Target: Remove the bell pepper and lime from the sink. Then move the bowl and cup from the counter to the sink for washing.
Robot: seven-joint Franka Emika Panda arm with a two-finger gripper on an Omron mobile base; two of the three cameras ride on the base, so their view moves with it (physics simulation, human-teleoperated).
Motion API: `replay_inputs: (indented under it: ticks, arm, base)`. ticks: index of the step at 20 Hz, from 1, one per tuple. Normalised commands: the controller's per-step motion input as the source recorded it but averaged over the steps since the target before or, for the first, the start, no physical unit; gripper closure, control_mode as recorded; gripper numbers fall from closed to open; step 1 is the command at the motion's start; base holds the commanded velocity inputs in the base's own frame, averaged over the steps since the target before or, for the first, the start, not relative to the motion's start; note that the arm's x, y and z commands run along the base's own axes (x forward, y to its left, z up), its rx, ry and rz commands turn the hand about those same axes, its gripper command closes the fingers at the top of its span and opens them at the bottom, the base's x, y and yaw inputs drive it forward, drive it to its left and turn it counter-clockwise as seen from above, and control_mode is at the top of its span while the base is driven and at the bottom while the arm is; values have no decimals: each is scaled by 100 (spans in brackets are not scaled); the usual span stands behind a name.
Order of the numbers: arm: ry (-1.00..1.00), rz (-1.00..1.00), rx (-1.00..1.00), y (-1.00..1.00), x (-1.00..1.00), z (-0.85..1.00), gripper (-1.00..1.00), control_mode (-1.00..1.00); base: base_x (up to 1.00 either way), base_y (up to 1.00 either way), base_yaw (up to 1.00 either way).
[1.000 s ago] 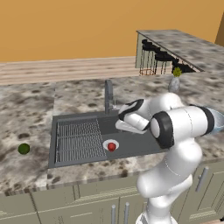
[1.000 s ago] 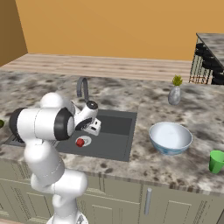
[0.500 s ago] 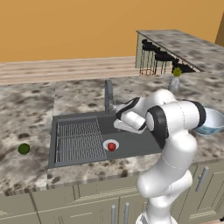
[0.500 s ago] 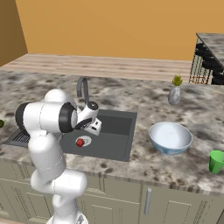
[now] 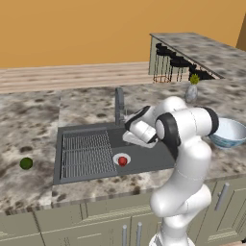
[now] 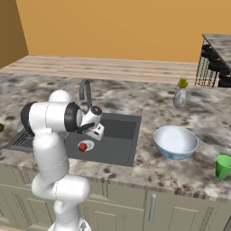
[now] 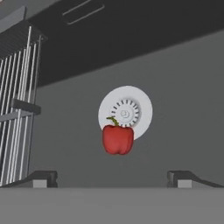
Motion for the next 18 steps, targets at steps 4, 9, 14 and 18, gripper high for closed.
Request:
replay_inputs:
  ticks: [4, 9, 14, 18]
  arm:
    - [0, 0, 5, 11, 7, -21, -100, -100]
    - [2, 0, 1, 7, 6, -20, -100, -100]
    - [6, 0, 0, 5, 5, -18, -100, -100]
    - [5, 0, 0, 5, 3, -17, -100, -100]
  base:
    - [0, 0, 0]
    - [0, 0, 0]
    - [0, 0, 0]
    - [0, 0, 0]
